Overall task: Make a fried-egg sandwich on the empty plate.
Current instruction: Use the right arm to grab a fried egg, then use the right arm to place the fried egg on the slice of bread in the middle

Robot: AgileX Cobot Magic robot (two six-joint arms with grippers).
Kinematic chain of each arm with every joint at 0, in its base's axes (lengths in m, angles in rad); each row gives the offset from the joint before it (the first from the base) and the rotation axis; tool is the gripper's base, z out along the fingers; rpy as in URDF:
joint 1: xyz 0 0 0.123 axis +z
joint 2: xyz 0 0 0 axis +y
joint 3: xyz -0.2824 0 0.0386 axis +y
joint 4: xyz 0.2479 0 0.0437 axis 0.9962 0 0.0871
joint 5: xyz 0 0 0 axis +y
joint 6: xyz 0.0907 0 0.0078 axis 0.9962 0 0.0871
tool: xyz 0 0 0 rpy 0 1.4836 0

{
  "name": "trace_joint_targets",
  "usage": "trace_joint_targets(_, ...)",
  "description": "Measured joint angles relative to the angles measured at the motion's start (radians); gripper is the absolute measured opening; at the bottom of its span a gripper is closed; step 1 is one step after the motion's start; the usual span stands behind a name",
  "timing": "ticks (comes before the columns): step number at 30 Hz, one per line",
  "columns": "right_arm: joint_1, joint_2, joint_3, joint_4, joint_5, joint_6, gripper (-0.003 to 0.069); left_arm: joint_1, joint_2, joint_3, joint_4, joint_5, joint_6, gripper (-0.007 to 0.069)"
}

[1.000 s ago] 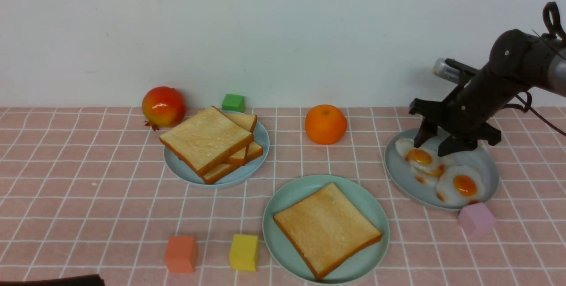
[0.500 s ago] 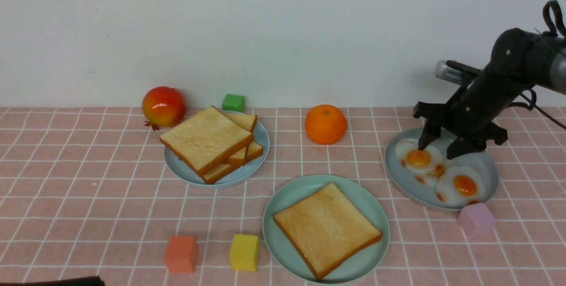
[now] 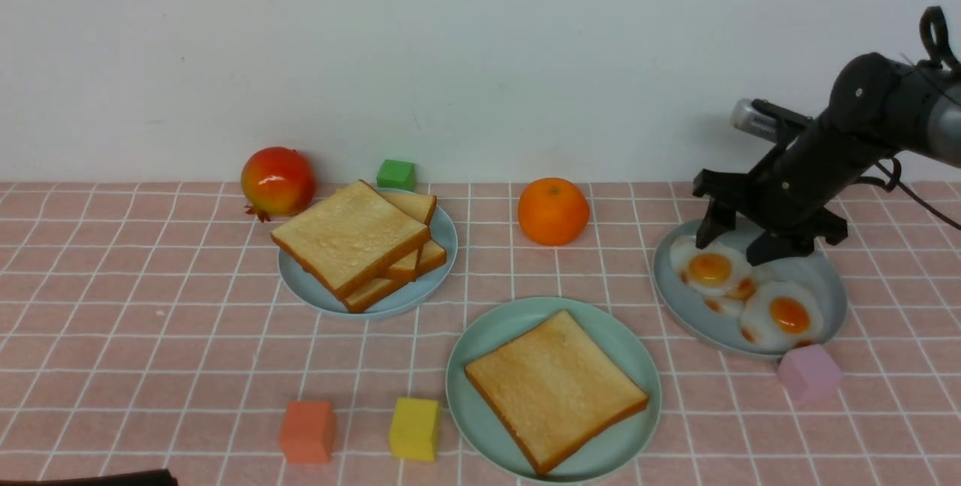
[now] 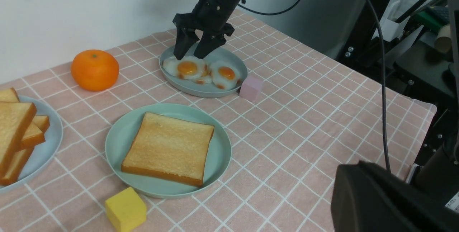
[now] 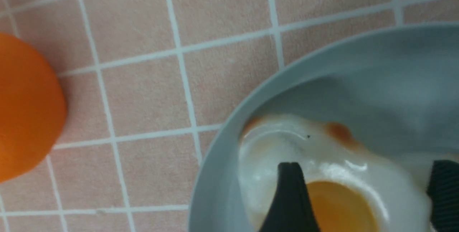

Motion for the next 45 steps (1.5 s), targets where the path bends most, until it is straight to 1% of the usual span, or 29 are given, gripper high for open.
trace_joint_targets(5,0.000,0.001,-0.004,0.011,0.002,-0.031,0.0508,0.000,0.000,0.000,0.000,0.001,0.000,0.0012)
trace_joint_targets(8,0.000,0.001,-0.004,0.012,0.001,-0.045,0.0479,0.000,0.000,0.000,0.000,0.001,0.000,0.0012)
trace_joint_targets(10,-0.001,0.003,-0.004,0.012,-0.001,-0.055,0.0442,0.000,0.000,0.000,0.000,0.001,0.000,0.0012)
trace_joint_targets(15,-0.003,0.005,-0.004,0.003,-0.009,-0.064,0.0263,0.000,0.000,0.000,0.000,0.002,0.000,0.0012)
trace_joint_targets(16,-0.003,0.005,-0.004,0.002,-0.009,-0.064,0.0254,0.000,0.000,0.000,0.000,0.002,0.000,0.0012)
trace_joint_targets(17,-0.003,0.003,-0.004,-0.004,-0.008,-0.067,0.0188,0.000,0.000,0.000,0.000,0.002,0.000,0.0012)
trace_joint_targets(21,-0.002,-0.026,-0.004,-0.034,-0.004,-0.067,0.0113,0.000,0.000,0.000,0.000,0.002,0.000,0.0012)
trace_joint_targets(26,0.000,-0.061,-0.004,-0.048,0.010,-0.068,0.0078,0.000,0.000,0.000,0.002,0.002,0.000,0.0012)
trace_joint_targets(35,-0.001,-0.078,-0.004,-0.051,0.058,-0.102,0.0073,0.000,0.000,0.000,0.003,0.002,0.000,0.0012)
trace_joint_targets(37,-0.001,-0.120,-0.002,-0.057,0.100,-0.124,0.0061,0.000,0.000,0.000,0.004,0.002,0.000,0.0012)
trace_joint_targets(41,-0.002,-0.203,0.003,-0.071,0.143,-0.138,0.0060,0.000,0.000,0.000,0.008,0.002,0.001,0.0012)
trace_joint_targets(45,-0.002,-0.308,0.044,-0.072,0.161,-0.145,0.0060,0.000,0.000,0.000,0.013,0.002,0.001,0.0012)
